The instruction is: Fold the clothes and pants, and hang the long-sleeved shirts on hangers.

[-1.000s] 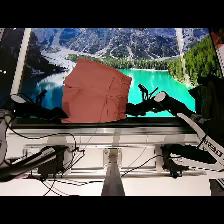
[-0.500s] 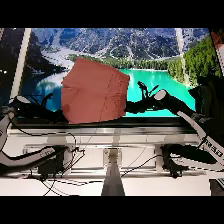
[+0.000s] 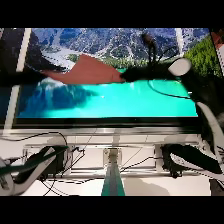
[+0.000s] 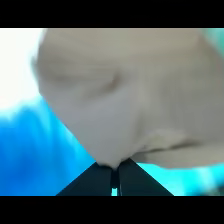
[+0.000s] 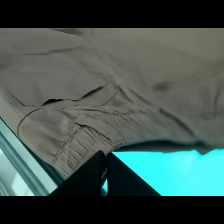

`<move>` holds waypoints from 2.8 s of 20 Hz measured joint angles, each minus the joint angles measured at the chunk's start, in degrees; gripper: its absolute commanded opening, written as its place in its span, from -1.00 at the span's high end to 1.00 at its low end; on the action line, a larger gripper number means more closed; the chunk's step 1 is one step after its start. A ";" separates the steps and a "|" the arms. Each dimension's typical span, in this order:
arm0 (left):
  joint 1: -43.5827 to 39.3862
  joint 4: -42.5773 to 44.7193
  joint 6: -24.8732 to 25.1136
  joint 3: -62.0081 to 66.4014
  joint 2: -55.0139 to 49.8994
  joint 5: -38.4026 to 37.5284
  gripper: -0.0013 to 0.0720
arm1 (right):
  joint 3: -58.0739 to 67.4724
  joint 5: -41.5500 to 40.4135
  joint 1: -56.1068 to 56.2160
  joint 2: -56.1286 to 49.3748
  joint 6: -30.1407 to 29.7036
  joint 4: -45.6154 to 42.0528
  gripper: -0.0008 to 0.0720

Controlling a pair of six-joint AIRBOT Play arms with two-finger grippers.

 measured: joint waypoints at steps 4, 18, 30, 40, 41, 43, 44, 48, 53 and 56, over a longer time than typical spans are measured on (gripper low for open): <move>0.00 -4.92 0.72 6.25 13.77 9.90 0.94 | 10.38 0.13 0.00 8.02 -0.15 -1.05 0.93; -1.55 -5.88 -1.05 -0.22 24.59 9.20 0.95 | 5.53 12.66 0.00 17.86 18.75 -2.21 0.93; -22.82 2.95 -0.13 -9.25 -15.23 14.40 0.95 | -9.44 -3.74 -6.47 -6.80 19.47 -6.19 0.93; -23.91 18.64 -13.20 -14.97 -17.86 -8.52 0.28 | -15.58 16.96 -10.78 -8.66 15.58 -15.91 -0.26; -23.91 19.52 -13.62 -15.65 -17.94 -8.87 -0.51 | -16.59 16.85 -10.86 -8.68 15.50 -17.09 -0.95; -24.00 16.61 -14.05 -16.61 -17.99 -9.22 -0.80 | -17.55 14.56 -10.95 -8.72 15.34 -16.79 -0.95; -24.11 15.08 -14.05 -17.00 -18.01 -9.49 -0.80 | -17.79 13.64 -10.91 -8.72 15.32 -16.92 -0.95; -24.63 8.74 -14.03 -17.62 -18.05 -7.96 -0.80 | -17.00 8.87 -11.04 -9.09 15.37 -16.98 -0.94; -25.14 5.77 -13.97 -17.81 -18.05 -5.20 -0.80 | -12.00 8.94 -13.86 -14.58 15.41 -15.58 -0.94; -25.24 5.09 -13.86 -17.84 -18.05 -4.57 -0.80 | -9.55 14.36 -17.05 -19.87 12.68 -11.61 -0.94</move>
